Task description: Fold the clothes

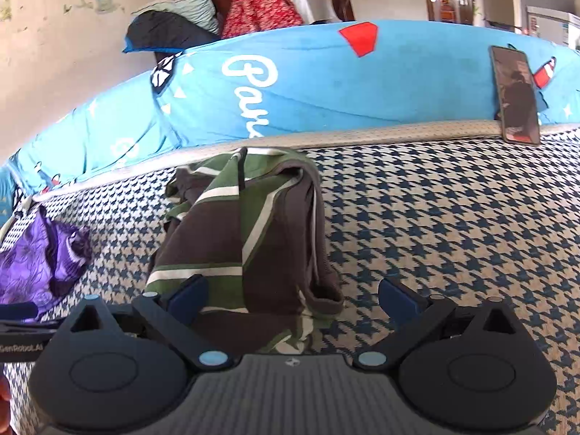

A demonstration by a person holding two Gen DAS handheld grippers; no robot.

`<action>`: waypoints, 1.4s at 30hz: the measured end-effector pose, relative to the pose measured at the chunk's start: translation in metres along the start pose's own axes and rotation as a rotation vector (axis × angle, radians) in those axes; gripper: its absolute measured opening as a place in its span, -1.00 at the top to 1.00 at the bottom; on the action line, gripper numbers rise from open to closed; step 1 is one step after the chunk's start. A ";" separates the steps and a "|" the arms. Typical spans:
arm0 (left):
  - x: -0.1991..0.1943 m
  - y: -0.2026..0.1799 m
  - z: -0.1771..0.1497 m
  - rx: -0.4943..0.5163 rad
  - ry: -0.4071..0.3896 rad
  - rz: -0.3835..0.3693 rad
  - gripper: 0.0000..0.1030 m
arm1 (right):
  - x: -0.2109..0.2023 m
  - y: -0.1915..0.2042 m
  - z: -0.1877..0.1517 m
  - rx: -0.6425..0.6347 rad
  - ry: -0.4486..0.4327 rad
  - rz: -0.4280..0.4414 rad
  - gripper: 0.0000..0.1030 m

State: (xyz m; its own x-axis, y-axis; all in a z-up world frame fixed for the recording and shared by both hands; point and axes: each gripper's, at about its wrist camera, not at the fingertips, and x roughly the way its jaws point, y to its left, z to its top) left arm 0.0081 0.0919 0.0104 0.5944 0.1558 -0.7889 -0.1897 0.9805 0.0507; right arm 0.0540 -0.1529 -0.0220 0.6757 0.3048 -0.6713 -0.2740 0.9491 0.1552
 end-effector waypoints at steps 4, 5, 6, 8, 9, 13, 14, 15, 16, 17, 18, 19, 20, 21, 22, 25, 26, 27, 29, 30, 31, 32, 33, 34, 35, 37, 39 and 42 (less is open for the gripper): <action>-0.001 0.001 -0.001 0.001 0.001 -0.003 -1.00 | -0.005 0.002 0.000 -0.026 -0.008 0.016 -0.97; -0.001 0.001 -0.001 0.004 0.001 -0.002 -1.00 | -0.007 -0.001 0.001 -0.021 -0.019 0.012 -0.97; -0.002 0.001 -0.001 0.005 0.001 -0.002 -1.00 | -0.010 -0.003 0.002 -0.015 -0.030 0.007 -0.97; -0.002 0.001 -0.001 0.003 0.000 -0.006 -1.00 | -0.013 -0.010 0.004 0.005 -0.049 -0.036 -0.97; -0.003 0.002 -0.001 0.001 0.000 -0.009 -1.00 | -0.013 -0.014 0.005 0.018 -0.051 -0.059 -0.97; -0.003 0.003 -0.001 -0.008 -0.002 -0.020 -1.00 | -0.010 -0.025 0.005 0.103 -0.021 -0.099 -0.97; -0.003 0.002 0.000 -0.010 -0.002 -0.022 -1.00 | -0.009 -0.025 0.005 0.115 -0.015 -0.094 -0.97; -0.003 0.002 0.000 -0.011 -0.002 -0.025 -1.00 | -0.009 -0.023 0.005 0.123 -0.010 -0.085 -0.97; -0.002 0.001 0.000 -0.012 -0.002 -0.027 -1.00 | -0.009 -0.022 0.005 0.124 -0.010 -0.073 -0.97; -0.002 0.001 0.000 -0.010 -0.001 -0.028 -1.00 | -0.011 -0.019 0.005 0.119 -0.015 -0.063 -0.97; -0.001 0.000 0.000 -0.009 -0.001 -0.030 -1.00 | -0.012 -0.016 0.005 0.112 -0.022 -0.053 -0.97; -0.001 -0.001 0.001 -0.008 0.000 -0.032 -1.00 | -0.014 -0.013 0.005 0.102 -0.030 -0.040 -0.97; -0.001 -0.002 0.001 -0.009 0.001 -0.036 -1.00 | -0.016 -0.010 0.006 0.086 -0.035 -0.020 -0.97; -0.001 -0.003 0.001 -0.010 0.002 -0.041 -1.00 | -0.018 -0.007 0.006 0.068 -0.039 0.002 -0.97; 0.000 -0.005 0.002 -0.012 0.002 -0.047 -1.00 | -0.019 -0.005 0.006 0.050 -0.041 0.017 -0.97; 0.000 -0.011 0.004 -0.010 0.003 -0.063 -1.00 | -0.024 -0.004 0.007 0.006 -0.058 -0.003 -0.97; 0.001 -0.014 0.004 -0.007 0.002 -0.068 -1.00 | -0.024 -0.008 0.008 0.009 -0.064 -0.023 -0.97; 0.001 -0.016 0.004 -0.005 0.002 -0.073 -1.00 | -0.025 -0.011 0.009 0.013 -0.069 -0.042 -0.97; 0.003 -0.021 0.005 0.002 0.002 -0.079 -1.00 | -0.021 -0.020 0.008 0.033 -0.038 -0.074 -0.97; 0.004 -0.024 0.005 0.006 0.002 -0.082 -1.00 | -0.018 -0.025 0.007 0.042 -0.019 -0.084 -0.97; 0.005 -0.027 0.005 0.009 0.003 -0.084 -1.00 | -0.016 -0.028 0.006 0.050 -0.005 -0.082 -0.97; 0.007 -0.031 0.006 0.012 0.005 -0.085 -1.00 | -0.015 -0.032 0.004 0.053 0.001 -0.075 -0.97; 0.008 -0.034 0.006 0.015 0.006 -0.085 -1.00 | -0.014 -0.034 0.003 0.051 0.001 -0.069 -0.97; 0.009 -0.037 0.007 0.016 0.007 -0.085 -1.00 | -0.015 -0.036 0.002 0.042 -0.005 -0.065 -0.97; 0.009 -0.040 0.007 0.018 0.008 -0.086 -1.00 | -0.016 -0.038 0.001 0.032 -0.012 -0.061 -0.97; 0.011 -0.045 0.008 0.020 0.008 -0.088 -1.00 | -0.019 -0.041 0.000 -0.002 -0.018 -0.037 -0.97; 0.012 -0.049 0.010 0.016 0.007 -0.088 -1.00 | -0.024 -0.044 0.002 -0.051 -0.023 -0.015 -0.97; 0.015 -0.052 0.011 0.005 0.010 -0.096 -1.00 | -0.032 -0.050 0.004 -0.104 -0.028 -0.006 -0.98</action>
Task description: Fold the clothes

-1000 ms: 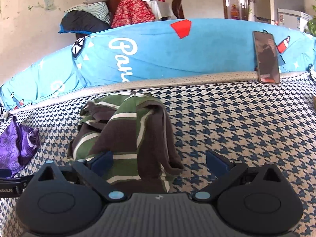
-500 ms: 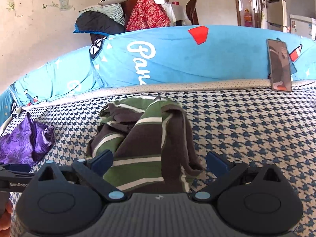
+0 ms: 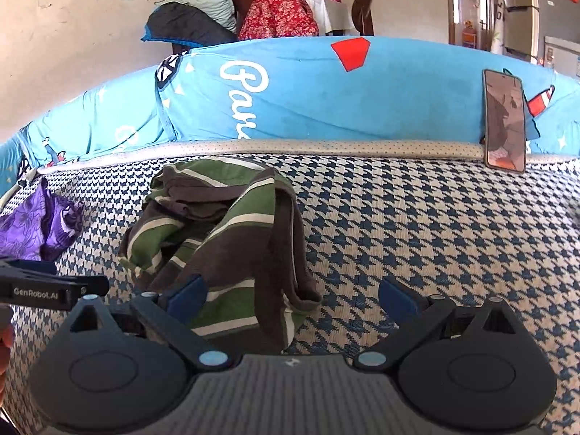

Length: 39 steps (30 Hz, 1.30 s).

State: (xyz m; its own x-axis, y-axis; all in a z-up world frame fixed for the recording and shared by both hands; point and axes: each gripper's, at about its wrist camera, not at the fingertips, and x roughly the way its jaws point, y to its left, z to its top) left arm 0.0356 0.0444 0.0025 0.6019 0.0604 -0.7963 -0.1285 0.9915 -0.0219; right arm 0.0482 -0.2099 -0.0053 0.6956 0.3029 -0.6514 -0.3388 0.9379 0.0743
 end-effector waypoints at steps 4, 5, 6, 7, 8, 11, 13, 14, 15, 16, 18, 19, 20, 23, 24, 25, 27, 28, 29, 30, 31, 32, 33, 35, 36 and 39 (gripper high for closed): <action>0.005 -0.006 0.000 0.003 0.010 -0.006 -1.00 | 0.001 -0.011 -0.008 -0.038 0.046 -0.018 -0.98; 0.005 -0.008 0.000 0.006 0.011 -0.006 -1.00 | 0.003 -0.013 -0.011 -0.047 0.056 -0.024 -0.98; 0.006 -0.011 0.000 0.010 0.012 -0.007 -1.00 | 0.005 -0.014 -0.013 -0.056 0.069 -0.030 -0.98; 0.007 -0.013 0.000 0.014 0.014 -0.007 -1.00 | 0.007 -0.015 -0.016 -0.062 0.082 -0.038 -0.98; 0.007 -0.015 0.000 0.018 0.014 -0.008 -1.00 | 0.010 -0.016 -0.018 -0.068 0.096 -0.048 -0.98; 0.007 -0.024 -0.002 0.032 0.012 -0.008 -1.00 | 0.015 -0.017 -0.021 -0.068 0.131 -0.055 -0.98; 0.006 -0.030 -0.003 0.042 0.011 -0.011 -1.00 | 0.017 -0.017 -0.020 -0.057 0.152 -0.071 -0.98; 0.005 -0.033 -0.003 0.048 0.008 -0.013 -1.00 | 0.017 -0.016 -0.020 -0.051 0.162 -0.080 -0.98; 0.004 -0.036 -0.004 0.055 0.003 -0.015 -1.00 | 0.018 -0.017 -0.019 -0.032 0.172 -0.088 -0.98; 0.003 -0.039 -0.004 0.065 -0.003 -0.015 -1.00 | 0.019 -0.018 -0.018 -0.009 0.182 -0.096 -0.98; 0.002 -0.044 -0.005 0.091 -0.014 -0.007 -1.00 | 0.021 -0.020 -0.017 0.031 0.200 -0.101 -0.98; 0.002 -0.047 -0.006 0.105 -0.017 -0.002 -1.00 | 0.022 -0.020 -0.016 0.042 0.207 -0.100 -0.98; 0.001 -0.049 -0.006 0.115 -0.018 0.001 -1.00 | 0.023 -0.021 -0.016 0.053 0.215 -0.100 -0.98; 0.001 -0.053 -0.008 0.128 -0.010 -0.016 -1.00 | 0.024 -0.021 -0.016 0.072 0.231 -0.098 -0.98; 0.000 -0.054 -0.008 0.133 -0.008 -0.021 -1.00 | 0.023 -0.020 -0.016 0.065 0.231 -0.100 -0.98; -0.001 -0.055 -0.009 0.140 -0.010 -0.023 -1.00 | 0.022 -0.019 -0.016 0.057 0.231 -0.101 -0.98; -0.003 -0.058 -0.011 0.157 -0.015 -0.022 -1.00 | 0.020 -0.016 -0.016 0.043 0.231 -0.103 -0.98; -0.004 -0.059 -0.012 0.164 -0.016 -0.021 -1.00 | 0.019 -0.016 -0.016 0.043 0.231 -0.101 -0.98; -0.004 -0.060 -0.013 0.171 -0.015 -0.019 -1.00 | 0.018 -0.016 -0.016 0.042 0.231 -0.096 -0.98; -0.004 -0.061 -0.013 0.175 -0.012 -0.019 -1.00 | 0.018 -0.016 -0.015 0.040 0.231 -0.089 -0.98; -0.005 -0.061 -0.014 0.175 -0.008 -0.023 -1.00 | 0.018 -0.016 -0.015 0.039 0.231 -0.083 -0.98; -0.006 -0.061 -0.015 0.175 -0.005 -0.028 -1.00 | 0.017 -0.015 -0.015 0.034 0.231 -0.083 -0.98; -0.007 -0.061 -0.016 0.175 -0.003 -0.033 -1.00 | 0.017 -0.014 -0.015 0.029 0.232 -0.085 -0.98; -0.010 -0.062 -0.017 0.179 -0.007 -0.036 -1.00 | 0.017 -0.013 -0.015 0.022 0.235 -0.084 -0.98; -0.011 -0.062 -0.018 0.184 -0.010 -0.035 -1.00 | 0.017 -0.012 -0.015 0.019 0.237 -0.083 -0.98; -0.012 -0.063 -0.019 0.194 -0.011 -0.034 -1.00 | 0.017 -0.011 -0.015 0.010 0.243 -0.080 -0.98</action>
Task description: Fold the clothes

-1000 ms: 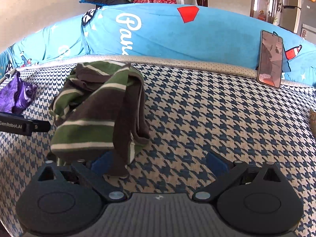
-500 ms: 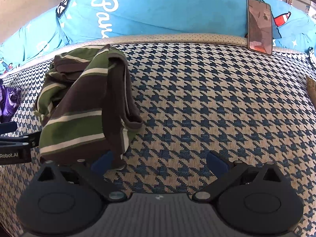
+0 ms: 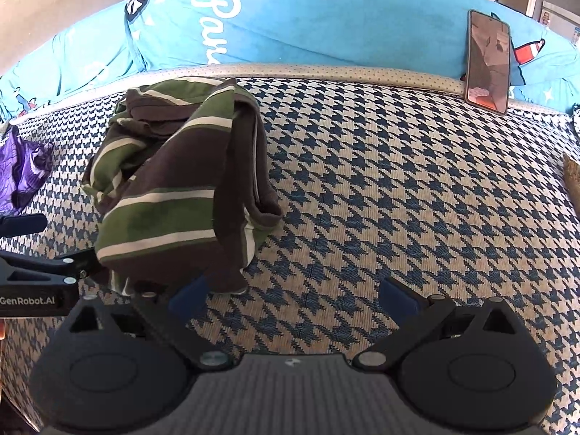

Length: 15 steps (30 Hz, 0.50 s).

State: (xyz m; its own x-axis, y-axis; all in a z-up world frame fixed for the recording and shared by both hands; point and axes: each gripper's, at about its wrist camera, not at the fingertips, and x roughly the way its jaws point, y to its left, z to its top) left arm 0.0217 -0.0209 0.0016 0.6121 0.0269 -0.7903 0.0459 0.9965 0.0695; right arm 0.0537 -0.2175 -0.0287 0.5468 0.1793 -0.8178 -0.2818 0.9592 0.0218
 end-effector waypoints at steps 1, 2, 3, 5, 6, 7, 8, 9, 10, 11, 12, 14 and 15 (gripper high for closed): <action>0.000 0.000 0.000 0.000 0.001 -0.001 -1.00 | 0.000 0.000 0.000 -0.003 0.002 0.001 -0.98; 0.000 0.000 -0.001 -0.001 0.001 -0.003 -1.00 | 0.000 0.001 0.000 -0.006 0.004 0.001 -0.98; 0.000 0.000 -0.001 0.000 0.001 -0.004 -1.00 | 0.000 0.001 0.000 -0.010 0.005 0.002 -0.98; -0.001 0.000 -0.001 0.002 0.000 -0.002 -1.00 | 0.000 0.002 0.000 -0.016 0.009 0.003 -0.98; -0.001 0.000 -0.001 0.003 -0.001 -0.002 -1.00 | -0.001 0.003 -0.001 -0.018 0.009 0.003 -0.98; -0.001 0.000 -0.001 0.003 -0.002 -0.002 -1.00 | -0.001 0.003 -0.001 -0.020 0.009 0.004 -0.98; -0.001 0.000 -0.001 0.003 -0.002 -0.002 -1.00 | -0.001 0.003 -0.001 -0.022 0.009 0.004 -0.98; -0.001 -0.001 -0.001 0.003 -0.002 -0.003 -1.00 | -0.001 0.004 -0.001 -0.023 0.009 0.005 -0.98; -0.001 -0.001 -0.001 0.002 -0.002 -0.003 -1.00 | -0.001 0.004 -0.001 -0.025 0.009 0.006 -0.98; -0.001 -0.001 -0.001 0.002 -0.002 -0.003 -1.00 | -0.002 0.004 -0.001 -0.026 0.010 0.006 -0.98; -0.001 -0.001 -0.001 0.002 -0.002 -0.003 -1.00 | -0.002 0.004 -0.001 -0.028 0.010 0.006 -0.98; -0.001 -0.001 -0.001 0.003 -0.002 -0.003 -1.00 | -0.001 0.004 0.000 -0.029 0.011 0.004 -0.98; -0.001 -0.001 -0.001 0.004 -0.003 -0.002 -1.00 | -0.001 0.004 0.000 -0.028 0.012 0.004 -0.98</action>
